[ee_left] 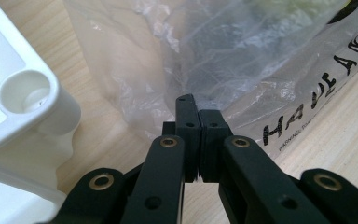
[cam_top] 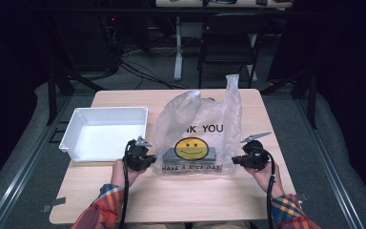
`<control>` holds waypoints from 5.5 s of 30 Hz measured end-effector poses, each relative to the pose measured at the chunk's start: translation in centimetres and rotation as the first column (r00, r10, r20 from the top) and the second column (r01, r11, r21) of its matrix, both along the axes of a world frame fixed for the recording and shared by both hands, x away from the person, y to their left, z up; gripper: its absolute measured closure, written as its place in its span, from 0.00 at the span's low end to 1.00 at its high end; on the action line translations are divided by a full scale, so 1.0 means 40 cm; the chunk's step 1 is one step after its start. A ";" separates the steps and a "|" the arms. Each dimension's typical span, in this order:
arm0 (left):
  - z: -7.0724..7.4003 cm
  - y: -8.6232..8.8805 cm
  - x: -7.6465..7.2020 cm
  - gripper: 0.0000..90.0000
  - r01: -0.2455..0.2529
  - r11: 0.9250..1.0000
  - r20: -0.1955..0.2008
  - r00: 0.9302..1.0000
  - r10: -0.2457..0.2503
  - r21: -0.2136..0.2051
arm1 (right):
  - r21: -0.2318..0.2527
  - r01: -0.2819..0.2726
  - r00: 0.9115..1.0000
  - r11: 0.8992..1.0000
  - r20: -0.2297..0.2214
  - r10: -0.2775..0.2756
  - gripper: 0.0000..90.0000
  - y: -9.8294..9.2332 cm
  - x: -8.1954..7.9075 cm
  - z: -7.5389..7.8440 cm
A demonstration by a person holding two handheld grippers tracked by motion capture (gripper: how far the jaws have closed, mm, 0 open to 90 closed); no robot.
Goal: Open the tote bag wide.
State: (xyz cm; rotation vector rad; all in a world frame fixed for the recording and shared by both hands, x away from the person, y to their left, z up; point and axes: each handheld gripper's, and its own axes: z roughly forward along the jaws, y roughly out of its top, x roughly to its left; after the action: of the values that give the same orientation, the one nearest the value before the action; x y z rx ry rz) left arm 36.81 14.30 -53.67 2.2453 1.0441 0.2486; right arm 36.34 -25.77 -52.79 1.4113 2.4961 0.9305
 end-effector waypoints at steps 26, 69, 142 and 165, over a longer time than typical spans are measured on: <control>-0.042 -0.027 0.007 1.00 0.051 0.993 -0.074 0.996 -0.043 0.108 | -0.085 -0.027 0.997 0.996 -0.078 0.021 0.82 0.008 0.008 -0.037; 0.061 -0.013 -0.021 1.00 -0.062 0.997 0.240 0.969 0.052 0.034 | -0.026 -0.024 0.999 0.999 0.021 0.025 1.00 0.000 -0.010 0.013; -0.045 -0.029 0.009 1.00 0.064 0.980 -0.080 0.996 -0.050 0.189 | 0.002 -0.027 0.997 1.000 0.076 0.027 0.69 -0.034 -0.013 0.055; 0.133 0.019 -0.082 0.39 0.064 0.997 0.020 0.998 -0.063 -0.043 | -0.014 -0.048 0.995 0.999 0.084 0.049 1.00 -0.005 -0.017 0.043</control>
State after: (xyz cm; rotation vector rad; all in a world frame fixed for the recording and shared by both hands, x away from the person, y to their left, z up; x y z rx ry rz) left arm 33.54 15.04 -48.34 2.2286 0.9577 0.2168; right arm 35.67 -25.97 -51.08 1.2854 2.4799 0.9611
